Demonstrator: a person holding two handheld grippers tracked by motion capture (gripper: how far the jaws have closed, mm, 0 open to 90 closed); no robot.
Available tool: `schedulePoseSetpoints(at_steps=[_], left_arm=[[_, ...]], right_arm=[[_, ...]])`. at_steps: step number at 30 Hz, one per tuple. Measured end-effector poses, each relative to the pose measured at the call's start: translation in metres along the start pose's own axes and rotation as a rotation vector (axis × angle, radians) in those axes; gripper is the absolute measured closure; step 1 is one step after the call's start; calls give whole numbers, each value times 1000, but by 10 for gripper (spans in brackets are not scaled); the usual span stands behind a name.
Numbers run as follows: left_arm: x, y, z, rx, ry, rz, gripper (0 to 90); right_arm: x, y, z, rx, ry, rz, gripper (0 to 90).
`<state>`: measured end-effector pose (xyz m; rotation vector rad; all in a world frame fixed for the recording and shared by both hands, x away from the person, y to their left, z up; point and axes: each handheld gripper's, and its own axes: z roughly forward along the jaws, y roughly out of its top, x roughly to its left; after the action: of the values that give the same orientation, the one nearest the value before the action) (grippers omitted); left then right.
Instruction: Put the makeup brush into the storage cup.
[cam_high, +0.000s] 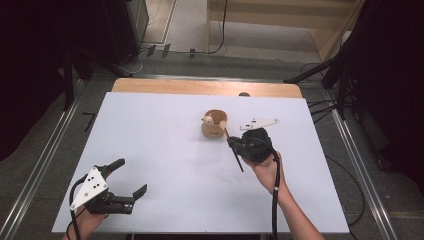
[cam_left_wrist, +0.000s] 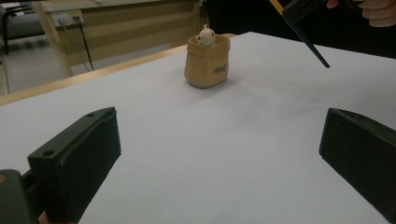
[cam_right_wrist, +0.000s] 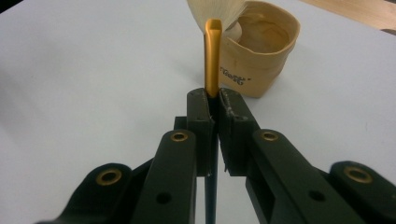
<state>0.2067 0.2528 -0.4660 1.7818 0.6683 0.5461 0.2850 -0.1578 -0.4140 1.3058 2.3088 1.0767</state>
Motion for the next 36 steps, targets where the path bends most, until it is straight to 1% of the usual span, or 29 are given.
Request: schedulePoseSetpoints(at_steps=[4,7,9,12,16,18,21,29,31,36], left_arm=[[0,0,0,1,0,1,0],[0,0,0,1,0,1,0],[0,0,0,0,0,1,0],[-1,0,0,1,-1,1,0],[-1,0,0,1,-2,0,0],[-1,0,1,2,-2,0,0],[0,0,0,4,-2,0,0],[0,0,1,7,-2,2,0],[0,0,1,9,-2,1,0],[0,0,0,7,-3,1,0]], right_arm=[[-1,-1,-2,-22,-4,-2,846],[-1,-1,-2,-26,-13,-7,846],[-2,-2,-2,-25,-16,6,847],[-4,-2,-3,-35,-17,5,847],[-3,0,-5,-63,-26,-1,846],[-3,0,-5,-68,-27,-4,846],[-4,2,-6,-89,-42,-9,847],[-4,6,-5,-127,-54,-1,847],[-4,7,-5,-136,-55,8,847],[-3,8,-5,-157,-65,3,847]])
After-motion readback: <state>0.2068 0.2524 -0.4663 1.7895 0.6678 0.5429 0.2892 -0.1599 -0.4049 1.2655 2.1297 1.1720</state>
